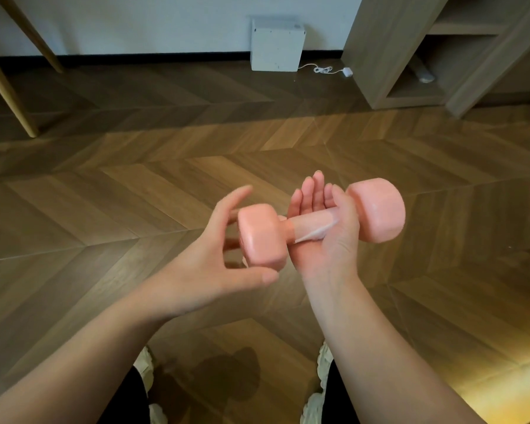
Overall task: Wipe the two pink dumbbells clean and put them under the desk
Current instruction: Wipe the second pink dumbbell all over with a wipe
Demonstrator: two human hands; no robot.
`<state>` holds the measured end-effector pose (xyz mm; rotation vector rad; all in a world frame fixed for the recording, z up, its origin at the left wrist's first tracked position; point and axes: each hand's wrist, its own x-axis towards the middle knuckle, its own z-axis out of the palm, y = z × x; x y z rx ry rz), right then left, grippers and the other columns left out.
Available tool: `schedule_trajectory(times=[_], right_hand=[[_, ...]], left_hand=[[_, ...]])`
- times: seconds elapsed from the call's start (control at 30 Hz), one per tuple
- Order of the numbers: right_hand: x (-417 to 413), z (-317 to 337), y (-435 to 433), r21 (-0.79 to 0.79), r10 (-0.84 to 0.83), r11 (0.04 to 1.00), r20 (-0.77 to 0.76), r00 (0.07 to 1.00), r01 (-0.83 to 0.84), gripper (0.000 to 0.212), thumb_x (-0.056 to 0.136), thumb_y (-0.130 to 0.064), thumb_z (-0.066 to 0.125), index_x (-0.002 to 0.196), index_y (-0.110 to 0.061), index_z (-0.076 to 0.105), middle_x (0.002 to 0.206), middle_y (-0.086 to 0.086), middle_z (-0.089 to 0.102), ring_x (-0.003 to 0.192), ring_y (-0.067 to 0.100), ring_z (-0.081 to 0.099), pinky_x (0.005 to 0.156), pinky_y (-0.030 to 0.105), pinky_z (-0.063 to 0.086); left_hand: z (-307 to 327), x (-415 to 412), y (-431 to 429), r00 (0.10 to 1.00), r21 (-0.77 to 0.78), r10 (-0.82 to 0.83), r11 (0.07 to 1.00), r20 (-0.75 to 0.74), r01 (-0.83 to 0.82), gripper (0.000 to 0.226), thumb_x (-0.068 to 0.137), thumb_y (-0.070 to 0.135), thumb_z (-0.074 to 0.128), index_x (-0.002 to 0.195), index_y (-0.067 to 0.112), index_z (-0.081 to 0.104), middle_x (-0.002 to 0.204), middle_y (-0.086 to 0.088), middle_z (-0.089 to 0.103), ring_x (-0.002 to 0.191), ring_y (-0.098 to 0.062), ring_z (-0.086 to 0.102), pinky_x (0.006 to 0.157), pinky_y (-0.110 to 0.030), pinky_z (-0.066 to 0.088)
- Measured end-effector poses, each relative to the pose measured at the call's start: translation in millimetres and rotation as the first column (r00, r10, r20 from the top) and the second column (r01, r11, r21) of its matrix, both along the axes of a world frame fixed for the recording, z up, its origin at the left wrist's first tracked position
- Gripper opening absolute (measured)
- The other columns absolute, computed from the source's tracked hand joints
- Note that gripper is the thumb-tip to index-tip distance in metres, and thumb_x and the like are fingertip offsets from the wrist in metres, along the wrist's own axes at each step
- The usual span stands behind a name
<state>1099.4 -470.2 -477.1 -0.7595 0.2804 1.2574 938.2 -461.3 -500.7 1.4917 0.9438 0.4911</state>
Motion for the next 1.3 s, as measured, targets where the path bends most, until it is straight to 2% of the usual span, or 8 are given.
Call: schedule_trajectory(times=[0.13,0.3,0.4,0.53,0.73,1.0,1.17,1.3], right_hand=[[-0.8,1.3,-0.6,-0.008,0.018,1.000,0.020,1.000,-0.018,0.007,0.091,-0.013,0.064,0.090,-0.008,0.069,0.091,0.003,0.077,0.075,0.015,0.073,0.073,0.028,0.058],[0.7,1.6,1.2,-0.018,0.012,1.000,0.033,0.999,-0.012,0.007,0.092,-0.014,0.063,0.092,-0.009,0.068,0.089,0.002,0.077,0.075,0.014,0.074,0.072,0.029,0.057],[1.6,2.6,1.0,-0.016,-0.004,1.000,0.015,1.000,0.004,0.007,0.092,-0.014,0.063,0.093,-0.009,0.068,0.088,0.002,0.077,0.074,0.015,0.074,0.071,0.029,0.058],[-1.8,-2.1,0.8,-0.035,0.026,0.999,0.017,1.000,-0.026,0.008,0.090,-0.014,0.066,0.094,-0.008,0.069,0.089,0.002,0.077,0.074,0.014,0.074,0.068,0.028,0.058],[2.4,-8.7,5.7,0.030,-0.021,0.999,0.024,1.000,0.020,0.005,0.091,-0.014,0.062,0.088,-0.010,0.065,0.082,0.001,0.075,0.069,0.013,0.071,0.070,0.029,0.056],[-2.9,-8.9,-9.9,-0.057,0.016,0.998,-0.050,0.999,-0.019,0.040,0.086,-0.022,0.068,0.058,-0.022,0.039,0.050,-0.008,0.031,0.042,0.009,0.027,0.052,0.025,0.028],[1.3,1.5,-14.5,-0.007,-0.051,0.999,0.003,0.999,0.051,0.039,0.088,-0.019,0.064,0.061,-0.023,0.036,0.050,-0.008,0.030,0.043,0.009,0.026,0.049,0.023,0.030],[2.0,7.6,-10.2,0.036,-0.062,0.997,0.021,0.998,0.061,0.041,0.089,-0.018,0.061,0.057,-0.023,0.037,0.050,-0.009,0.029,0.042,0.009,0.027,0.045,0.022,0.031]], left_hand=[[2.3,-0.4,1.8,0.993,-0.396,-0.041,0.914,0.115,0.084,0.106,0.056,0.080,0.069,0.144,0.030,0.036,0.122,-0.006,0.067,0.099,-0.028,0.071,0.088,-0.048,0.057],[4.3,3.4,-5.0,0.999,0.035,0.037,0.999,0.014,-0.037,0.099,0.068,0.037,0.083,0.147,0.042,0.024,0.142,0.005,0.045,0.125,-0.005,0.054,0.101,-0.028,0.047],[4.7,-4.3,4.1,0.991,-0.215,0.083,0.975,0.104,-0.059,0.132,0.041,0.079,0.079,0.151,0.047,0.013,0.142,0.010,0.052,0.125,-0.008,0.057,0.105,-0.042,0.045],[2.7,-2.5,2.9,0.996,-0.423,0.018,0.906,0.090,0.022,0.082,0.069,0.075,0.054,0.135,0.026,0.051,0.116,-0.013,0.071,0.097,-0.030,0.072,0.092,-0.049,0.051],[2.7,-7.3,-1.5,0.996,0.457,-0.009,0.888,-0.087,0.048,0.100,0.071,0.032,0.081,0.151,0.032,0.022,0.143,0.007,0.042,0.136,-0.004,0.040,0.110,-0.018,0.033],[11.4,-5.2,-17.6,0.974,0.220,0.006,0.974,-0.227,0.045,0.107,0.054,0.064,0.076,0.146,0.043,0.026,0.129,0.020,0.050,0.112,0.005,0.055,0.098,-0.030,0.050],[19.3,5.2,-23.2,0.987,-0.664,0.114,0.747,0.114,-0.010,0.085,0.065,0.064,0.067,0.131,0.013,0.050,0.110,-0.023,0.067,0.074,-0.029,0.072,0.064,-0.035,0.060],[14.5,10.4,-28.4,0.974,-0.222,0.135,0.971,0.180,-0.094,0.067,0.071,0.034,0.081,0.127,0.022,0.048,0.100,0.008,0.070,0.084,-0.012,0.069,0.071,-0.029,0.059]])
